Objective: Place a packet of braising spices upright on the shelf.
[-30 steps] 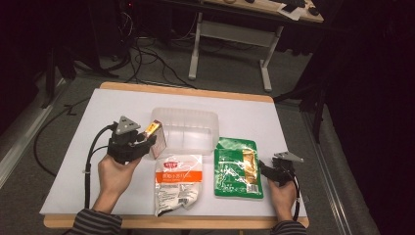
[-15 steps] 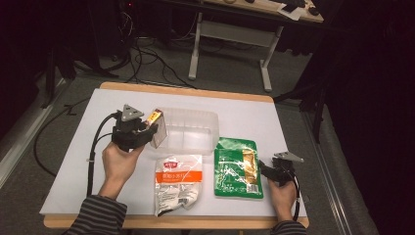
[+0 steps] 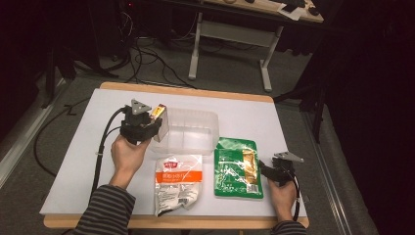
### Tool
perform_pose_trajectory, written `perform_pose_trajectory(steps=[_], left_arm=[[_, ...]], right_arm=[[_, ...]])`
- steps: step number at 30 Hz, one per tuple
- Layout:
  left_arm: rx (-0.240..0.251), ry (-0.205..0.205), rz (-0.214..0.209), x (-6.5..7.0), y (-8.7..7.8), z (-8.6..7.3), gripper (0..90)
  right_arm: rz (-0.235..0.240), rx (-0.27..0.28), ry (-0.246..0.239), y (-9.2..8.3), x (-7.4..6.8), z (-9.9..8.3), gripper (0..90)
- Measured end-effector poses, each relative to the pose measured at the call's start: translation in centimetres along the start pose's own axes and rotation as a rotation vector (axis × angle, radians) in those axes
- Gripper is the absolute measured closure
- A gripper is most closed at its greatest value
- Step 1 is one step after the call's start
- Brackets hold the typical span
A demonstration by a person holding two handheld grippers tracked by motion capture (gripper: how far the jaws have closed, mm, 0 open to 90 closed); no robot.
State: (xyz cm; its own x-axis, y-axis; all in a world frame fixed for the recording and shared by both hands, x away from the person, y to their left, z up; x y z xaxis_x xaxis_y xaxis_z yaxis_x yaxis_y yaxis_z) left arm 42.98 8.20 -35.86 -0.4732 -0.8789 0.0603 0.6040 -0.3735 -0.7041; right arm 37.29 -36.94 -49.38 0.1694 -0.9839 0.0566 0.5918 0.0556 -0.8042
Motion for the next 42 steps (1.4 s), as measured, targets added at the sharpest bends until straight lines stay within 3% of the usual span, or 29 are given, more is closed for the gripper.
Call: perform_pose_trajectory(steps=[19,21,33,42], left_arm=[[-0.035,0.005,0.044,0.0,2.9,0.1,67.5],[-0.046,0.011,0.047,0.0,3.2,0.0,67.5],[-0.064,0.003,0.034,0.1,4.3,-0.1,67.3],[-0.067,-0.029,0.021,-0.4,5.0,-0.7,66.3]], right_arm=[[0.0,0.003,-0.003,0.0,0.0,0.0,39.0],[-0.022,0.006,-0.02,-0.1,-0.3,0.0,39.3],[-0.016,0.007,-0.013,0.0,-0.2,0.0,39.3],[-0.014,0.003,-0.012,-0.1,-0.2,0.0,39.3]])
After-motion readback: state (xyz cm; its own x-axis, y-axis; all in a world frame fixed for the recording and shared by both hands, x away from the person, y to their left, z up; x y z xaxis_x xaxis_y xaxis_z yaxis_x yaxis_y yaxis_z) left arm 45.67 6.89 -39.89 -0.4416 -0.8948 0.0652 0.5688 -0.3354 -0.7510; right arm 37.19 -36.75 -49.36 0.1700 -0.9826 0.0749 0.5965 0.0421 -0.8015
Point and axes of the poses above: each handheld gripper's, and its own axes: y roughly forward along the jaws, z roughly out of its top, x roughly to its right, the point moved 2 cm from there along y, roughly forward along the jaws, and after that the axes turned 11 degrees about -x, right-handed, at the moved point
